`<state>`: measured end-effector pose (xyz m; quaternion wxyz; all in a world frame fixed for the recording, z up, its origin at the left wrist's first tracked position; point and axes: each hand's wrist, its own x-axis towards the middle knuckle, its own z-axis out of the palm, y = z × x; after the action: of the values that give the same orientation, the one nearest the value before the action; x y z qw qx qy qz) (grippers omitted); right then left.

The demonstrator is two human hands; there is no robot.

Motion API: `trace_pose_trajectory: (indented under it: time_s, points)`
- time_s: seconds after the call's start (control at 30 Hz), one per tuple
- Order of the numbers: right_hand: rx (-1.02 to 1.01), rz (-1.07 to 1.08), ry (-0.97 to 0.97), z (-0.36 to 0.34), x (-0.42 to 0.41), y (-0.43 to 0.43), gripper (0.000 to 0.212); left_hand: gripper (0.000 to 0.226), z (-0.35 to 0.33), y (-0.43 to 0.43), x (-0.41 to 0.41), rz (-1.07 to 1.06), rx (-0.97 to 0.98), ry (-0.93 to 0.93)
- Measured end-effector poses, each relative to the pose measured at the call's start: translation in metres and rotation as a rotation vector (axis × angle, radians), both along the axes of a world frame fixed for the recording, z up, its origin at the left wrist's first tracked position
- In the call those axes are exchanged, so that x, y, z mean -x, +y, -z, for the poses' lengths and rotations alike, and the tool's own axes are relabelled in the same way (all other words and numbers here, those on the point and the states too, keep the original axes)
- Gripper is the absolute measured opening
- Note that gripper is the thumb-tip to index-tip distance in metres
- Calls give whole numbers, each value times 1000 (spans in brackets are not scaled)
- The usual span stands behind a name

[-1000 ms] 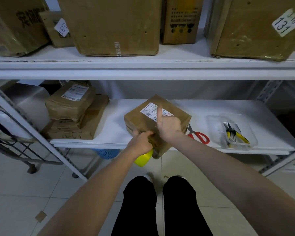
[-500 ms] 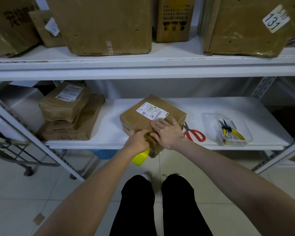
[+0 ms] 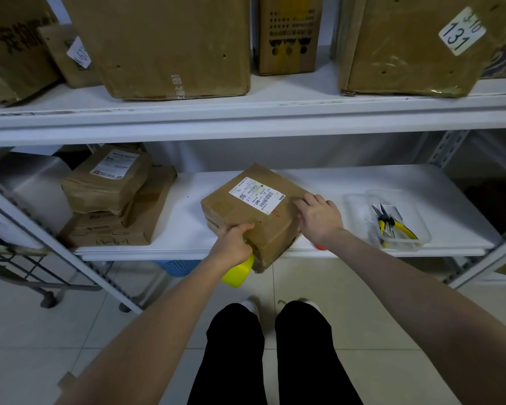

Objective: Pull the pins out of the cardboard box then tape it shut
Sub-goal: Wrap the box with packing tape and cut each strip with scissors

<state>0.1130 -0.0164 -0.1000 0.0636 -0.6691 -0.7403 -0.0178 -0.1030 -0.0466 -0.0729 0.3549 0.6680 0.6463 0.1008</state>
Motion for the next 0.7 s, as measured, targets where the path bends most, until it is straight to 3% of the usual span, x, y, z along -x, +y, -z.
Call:
trace_pose_trajectory:
  time_s: [0.5, 0.7]
  points:
    - [29, -1, 44, -2, 5, -3, 43, 59, 2, 1, -2, 2, 6, 0]
    - [74, 113, -15, -12, 35, -18, 49, 60, -1, -3, -1, -11, -44, 2]
